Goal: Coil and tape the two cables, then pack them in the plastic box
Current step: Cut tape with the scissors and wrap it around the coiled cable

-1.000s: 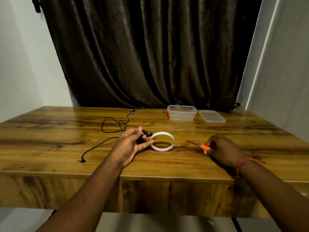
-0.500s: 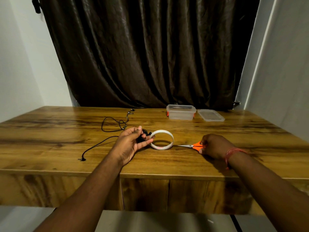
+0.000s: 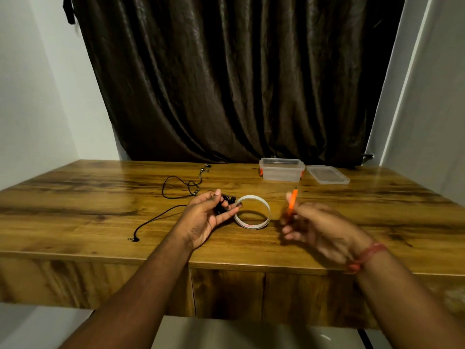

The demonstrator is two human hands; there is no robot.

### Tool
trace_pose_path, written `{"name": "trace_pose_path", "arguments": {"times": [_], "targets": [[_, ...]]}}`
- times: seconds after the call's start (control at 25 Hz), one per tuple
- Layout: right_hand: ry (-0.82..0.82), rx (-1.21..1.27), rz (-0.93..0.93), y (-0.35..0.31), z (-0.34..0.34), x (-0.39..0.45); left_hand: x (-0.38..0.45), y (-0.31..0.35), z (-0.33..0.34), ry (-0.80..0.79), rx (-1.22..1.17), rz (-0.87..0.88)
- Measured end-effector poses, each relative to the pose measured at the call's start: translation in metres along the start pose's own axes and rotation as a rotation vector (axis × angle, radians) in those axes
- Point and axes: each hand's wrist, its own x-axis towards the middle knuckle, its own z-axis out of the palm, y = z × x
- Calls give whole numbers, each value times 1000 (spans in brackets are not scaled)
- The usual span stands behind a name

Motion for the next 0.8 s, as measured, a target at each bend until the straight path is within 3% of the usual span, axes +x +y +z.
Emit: {"name": "trace_pose_path", "arguments": {"times": [0.12,0.28,0.48,0.8], "targets": [[-371,63,93,21,41,-4,1,1,1,-3,-18,4],[-585,118,182,47,59,17,-1,3,0,-3,-15,28],[-639,125,243,45,58,35,0,1,0,-10,9,49],[-578,170,230,48,60,41,6,-3,-7,-42,-4,65]]}}
